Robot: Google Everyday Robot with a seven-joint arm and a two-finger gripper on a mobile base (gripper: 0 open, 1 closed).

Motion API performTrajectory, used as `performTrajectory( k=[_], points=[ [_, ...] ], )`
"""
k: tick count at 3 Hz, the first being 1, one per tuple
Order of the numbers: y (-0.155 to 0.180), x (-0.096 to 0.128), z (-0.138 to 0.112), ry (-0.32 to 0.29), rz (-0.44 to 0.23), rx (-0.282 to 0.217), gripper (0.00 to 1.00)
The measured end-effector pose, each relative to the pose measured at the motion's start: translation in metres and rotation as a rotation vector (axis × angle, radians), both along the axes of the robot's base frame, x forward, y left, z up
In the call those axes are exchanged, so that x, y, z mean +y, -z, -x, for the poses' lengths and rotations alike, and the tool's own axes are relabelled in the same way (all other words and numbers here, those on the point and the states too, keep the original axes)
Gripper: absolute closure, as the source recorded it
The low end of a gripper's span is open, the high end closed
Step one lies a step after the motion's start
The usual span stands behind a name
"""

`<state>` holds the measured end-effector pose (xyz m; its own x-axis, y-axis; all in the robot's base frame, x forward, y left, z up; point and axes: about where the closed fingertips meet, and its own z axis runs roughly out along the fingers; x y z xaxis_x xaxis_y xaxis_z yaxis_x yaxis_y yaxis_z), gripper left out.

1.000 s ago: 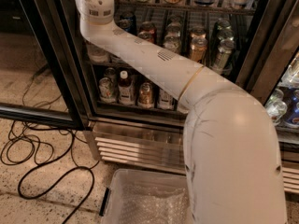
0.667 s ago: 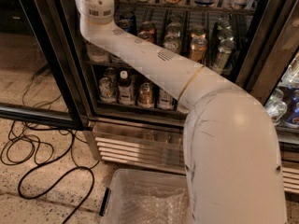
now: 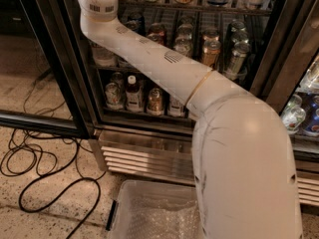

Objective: Pick coke can from top shelf of fridge

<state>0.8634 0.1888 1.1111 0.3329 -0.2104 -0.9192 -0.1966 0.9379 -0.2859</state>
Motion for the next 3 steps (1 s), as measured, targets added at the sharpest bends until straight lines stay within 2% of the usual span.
performTrajectory(
  k=[1, 3],
  points=[
    [-0.0109, -0.0009, -0.0004, 0.001, -0.034, -0.001, 1.0],
    [-0.0197, -0.0046, 0.0028, 0.006, -0.046, -0.007, 1.0]
  ],
)
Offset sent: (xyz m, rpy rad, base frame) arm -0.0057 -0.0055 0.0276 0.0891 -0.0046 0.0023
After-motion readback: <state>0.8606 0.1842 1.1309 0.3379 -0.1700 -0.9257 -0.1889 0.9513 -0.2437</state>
